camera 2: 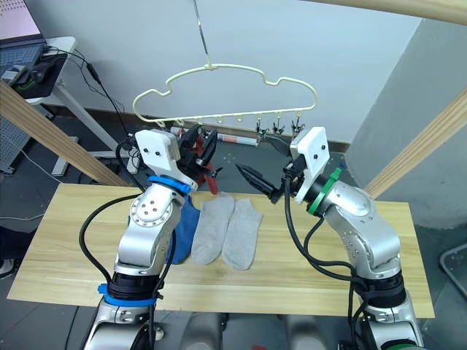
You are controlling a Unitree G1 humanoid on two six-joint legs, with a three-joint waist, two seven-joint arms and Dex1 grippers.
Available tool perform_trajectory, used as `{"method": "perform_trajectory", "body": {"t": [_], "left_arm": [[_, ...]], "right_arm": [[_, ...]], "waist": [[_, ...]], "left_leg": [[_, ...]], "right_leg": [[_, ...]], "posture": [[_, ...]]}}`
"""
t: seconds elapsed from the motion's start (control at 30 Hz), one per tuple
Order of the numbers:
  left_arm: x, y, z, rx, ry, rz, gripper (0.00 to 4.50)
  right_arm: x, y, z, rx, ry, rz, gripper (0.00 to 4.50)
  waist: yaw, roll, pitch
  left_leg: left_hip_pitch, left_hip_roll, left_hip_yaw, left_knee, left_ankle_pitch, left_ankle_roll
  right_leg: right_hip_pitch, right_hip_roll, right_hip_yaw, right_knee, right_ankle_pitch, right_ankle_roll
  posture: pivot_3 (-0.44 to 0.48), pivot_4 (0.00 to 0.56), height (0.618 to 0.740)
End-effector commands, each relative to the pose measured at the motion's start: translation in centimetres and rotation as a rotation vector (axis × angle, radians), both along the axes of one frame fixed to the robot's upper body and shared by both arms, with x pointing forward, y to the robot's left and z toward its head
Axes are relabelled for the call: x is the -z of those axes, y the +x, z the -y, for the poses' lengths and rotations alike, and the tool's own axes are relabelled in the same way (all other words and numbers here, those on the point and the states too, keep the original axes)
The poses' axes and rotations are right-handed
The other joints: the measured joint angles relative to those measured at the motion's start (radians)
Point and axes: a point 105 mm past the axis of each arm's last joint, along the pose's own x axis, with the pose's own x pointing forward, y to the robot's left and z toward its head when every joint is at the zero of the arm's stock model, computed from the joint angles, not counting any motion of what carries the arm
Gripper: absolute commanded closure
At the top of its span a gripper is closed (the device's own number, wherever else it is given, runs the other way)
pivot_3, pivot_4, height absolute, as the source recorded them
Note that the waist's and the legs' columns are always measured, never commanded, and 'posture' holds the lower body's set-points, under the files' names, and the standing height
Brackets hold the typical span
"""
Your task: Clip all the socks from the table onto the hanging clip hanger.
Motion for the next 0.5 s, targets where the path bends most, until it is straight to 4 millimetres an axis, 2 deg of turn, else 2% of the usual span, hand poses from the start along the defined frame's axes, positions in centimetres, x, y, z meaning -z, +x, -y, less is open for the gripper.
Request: {"method": "perform_trajectory", "body": {"t": [0.03, 0.2, 0.33, 0.4, 0.5], "left_arm": [[-1.3, -0.5, 0.1, 0.009, -0.002, 0.064, 2.9], [-1.4, -0.6, 0.2, 0.023, -0.005, 0.069, 3.93], [-1.5, -0.7, 0.0, 0.03, -0.005, 0.07, 4.4], [-1.5, -0.6, -0.4, 0.023, -0.025, 0.052, 4.4], [-1.3, -0.4, -0.7, 0.067, -0.054, -0.019, 4.4]], "right_arm": [[-1.5, -1.0, -0.2, -0.028, 0.024, 0.063, 0.0], [-1.2, -1.0, -0.3, -0.027, 0.022, 0.056, 0.0], [0.4, -0.7, -0.5, -0.001, -0.015, 0.012, 0.0], [2.5, -0.1, -0.7, 0.044, -0.09, -0.033, 0.0], [7.5, 0.8, -2.0, 0.098, -0.222, -0.145, 0.0]], "waist": [[0.0, 0.0, 0.0], [0.0, 0.0, 0.0], [0.0, 0.0, 0.0], [0.0, 0.0, 0.0], [-0.001, 0.0, 0.0]], "left_leg": [[0.0, 0.0, 0.0, 0.0, 0.0, 0.0], [0.0, 0.0, 0.0, 0.0, 0.0, 0.0], [0.0, 0.0, 0.0, 0.0, 0.0, 0.0], [0.0, 0.0, 0.0, 0.0, 0.0, 0.0], [0.0, 0.0, 0.0, 0.0, 0.0, 0.0]], "right_leg": [[0.0, 0.0, 0.0, 0.0, 0.0, 0.0], [0.0, 0.0, 0.0, 0.0, 0.0, 0.0], [0.0, 0.0, 0.0, 0.0, 0.0, 0.0], [0.0, 0.0, 0.0, 0.0, 0.0, 0.0], [0.0, 0.0, 0.0, 0.0, 0.0, 0.001]], "posture": [[-0.009, 0.346, 0.74], [-0.001, 0.345, 0.74], [0.011, 0.346, 0.74], [0.018, 0.347, 0.74], [0.028, 0.347, 0.74]]}}
